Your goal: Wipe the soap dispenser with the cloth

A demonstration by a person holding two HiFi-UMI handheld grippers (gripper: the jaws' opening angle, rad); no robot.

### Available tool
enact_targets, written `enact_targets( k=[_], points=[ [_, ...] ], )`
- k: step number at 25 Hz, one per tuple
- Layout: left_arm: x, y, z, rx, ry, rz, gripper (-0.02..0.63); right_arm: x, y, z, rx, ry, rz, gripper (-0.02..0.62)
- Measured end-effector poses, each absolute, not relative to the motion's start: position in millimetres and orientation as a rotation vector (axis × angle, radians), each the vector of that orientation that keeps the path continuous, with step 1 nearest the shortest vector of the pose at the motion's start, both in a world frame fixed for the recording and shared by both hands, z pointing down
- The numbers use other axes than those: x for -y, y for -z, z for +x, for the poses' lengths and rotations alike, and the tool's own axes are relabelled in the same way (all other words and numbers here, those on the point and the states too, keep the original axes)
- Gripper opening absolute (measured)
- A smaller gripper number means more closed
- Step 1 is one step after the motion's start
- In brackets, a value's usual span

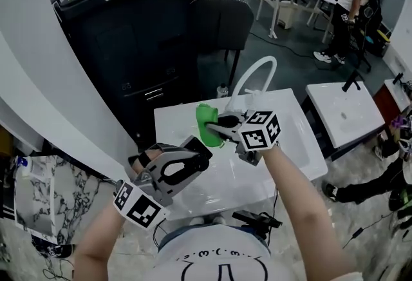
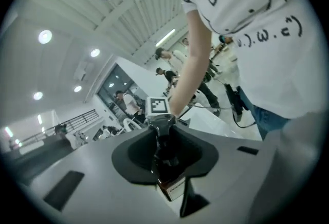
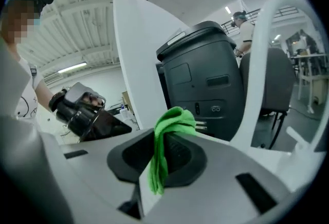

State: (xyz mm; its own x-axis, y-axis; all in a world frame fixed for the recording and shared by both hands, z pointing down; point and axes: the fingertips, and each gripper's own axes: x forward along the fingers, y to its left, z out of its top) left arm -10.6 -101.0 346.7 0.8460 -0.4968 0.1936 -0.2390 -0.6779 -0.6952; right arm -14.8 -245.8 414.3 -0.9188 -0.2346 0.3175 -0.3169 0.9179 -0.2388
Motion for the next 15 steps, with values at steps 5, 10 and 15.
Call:
enact_targets(
  k=[5,10,15],
  points=[
    [136.2,-314.6,-45.2,-0.844,0.265,-2.536,0.097,233.5,-426.6,-7.7,2.829,-0.481,0.542,0.049],
    [163.6,-305.8,-81.5,-1.153,0.078,-2.705,0.092,220.5,-421.7,2.1,2.884,-0.523,0.662,0.049],
    [176.0,-295.2,-103.2,-1.362,-0.095,-2.801,0.091,201.2,-418.3,13.9,2.940,-0.535,0.734,0.049]
  ],
)
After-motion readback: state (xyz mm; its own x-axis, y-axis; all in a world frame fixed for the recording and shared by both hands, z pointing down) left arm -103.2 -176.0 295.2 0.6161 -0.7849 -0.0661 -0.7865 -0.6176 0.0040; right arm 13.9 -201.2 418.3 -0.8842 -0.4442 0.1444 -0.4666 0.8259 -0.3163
